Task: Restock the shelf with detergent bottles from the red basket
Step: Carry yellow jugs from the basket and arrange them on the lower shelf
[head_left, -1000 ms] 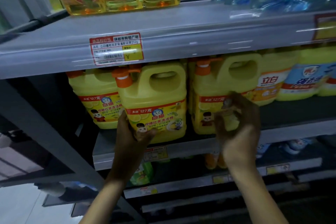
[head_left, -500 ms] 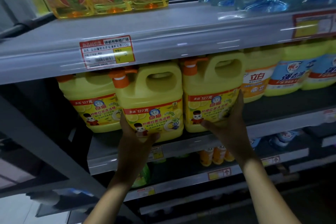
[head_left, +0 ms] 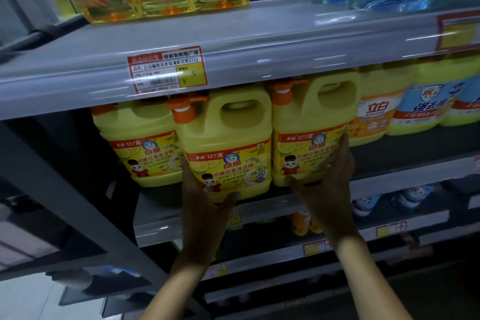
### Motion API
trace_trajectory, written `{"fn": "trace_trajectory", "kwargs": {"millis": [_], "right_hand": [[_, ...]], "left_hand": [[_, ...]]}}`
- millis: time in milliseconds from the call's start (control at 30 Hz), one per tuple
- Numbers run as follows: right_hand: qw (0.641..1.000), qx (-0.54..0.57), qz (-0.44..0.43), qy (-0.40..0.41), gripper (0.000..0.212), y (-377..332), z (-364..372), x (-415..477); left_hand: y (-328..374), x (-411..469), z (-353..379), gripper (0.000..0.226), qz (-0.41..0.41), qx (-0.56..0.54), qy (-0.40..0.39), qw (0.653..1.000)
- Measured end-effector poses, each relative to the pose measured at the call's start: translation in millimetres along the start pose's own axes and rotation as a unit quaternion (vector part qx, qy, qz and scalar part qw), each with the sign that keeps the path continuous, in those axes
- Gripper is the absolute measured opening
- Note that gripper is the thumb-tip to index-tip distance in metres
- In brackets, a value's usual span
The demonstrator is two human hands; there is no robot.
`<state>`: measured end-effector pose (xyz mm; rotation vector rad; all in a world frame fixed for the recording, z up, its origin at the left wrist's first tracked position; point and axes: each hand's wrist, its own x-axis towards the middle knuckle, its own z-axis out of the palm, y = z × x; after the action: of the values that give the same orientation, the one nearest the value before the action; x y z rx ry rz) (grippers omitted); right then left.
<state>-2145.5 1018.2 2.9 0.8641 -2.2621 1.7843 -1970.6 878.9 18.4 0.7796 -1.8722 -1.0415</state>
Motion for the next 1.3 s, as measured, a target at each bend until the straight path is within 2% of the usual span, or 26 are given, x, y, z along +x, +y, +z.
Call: {"fn": "trace_trajectory", "kwargs": {"millis": [167,367,500,533,600,667,733,800,1100,1233,1300], "right_hand": [[0.999,-0.010,0.004,0.032,0.128,-1,7,0],[0.998,-0.030,-0.008,0.061,0.123,-3,10,-3],[0.984,-0.045,-0.056,0.165,0.089,-39,22,-22],[0.985,-0.048,-0.070,0.151,0.085,-51,32,-30],[0.993,-0.053,-0.088,0.059,0.085,-71,56,-46],[0.993,-0.063,-0.104,0.000,0.086,-81,78,-57],[0.990,-0.083,-0.111,0.006,0.088,-83,90,-60],[0.992,-0.077,-0.098,0.010,0.090,-82,94,-59],[0.997,-0.044,-0.053,0.027,0.088,-83,101,-64],[0.997,-0.056,-0.043,0.015,0.084,-87,94,-62],[0.998,-0.058,-0.026,0.002,0.078,-91,86,-60]], "left_hand": [[-3,5,1,0.119,-0.023,0.025,-0.003,0.999],[-4,9,1,0.114,-0.031,-0.004,-0.024,0.999],[-13,11,-20,0.101,-0.001,0.000,-0.048,0.999],[-13,11,-31,0.094,0.019,0.028,-0.015,0.999],[-15,15,-55,0.083,0.050,0.094,0.094,0.990],[-12,28,-75,0.095,0.007,0.098,0.160,0.982],[-18,47,-84,0.115,-0.074,0.083,0.140,0.984],[-24,59,-89,0.126,-0.109,0.053,0.101,0.987],[-34,61,-88,0.110,-0.105,0.102,0.098,0.984],[-32,59,-95,0.108,-0.103,0.087,0.067,0.989],[-25,50,-98,0.100,-0.082,0.088,0.054,0.991]]}}
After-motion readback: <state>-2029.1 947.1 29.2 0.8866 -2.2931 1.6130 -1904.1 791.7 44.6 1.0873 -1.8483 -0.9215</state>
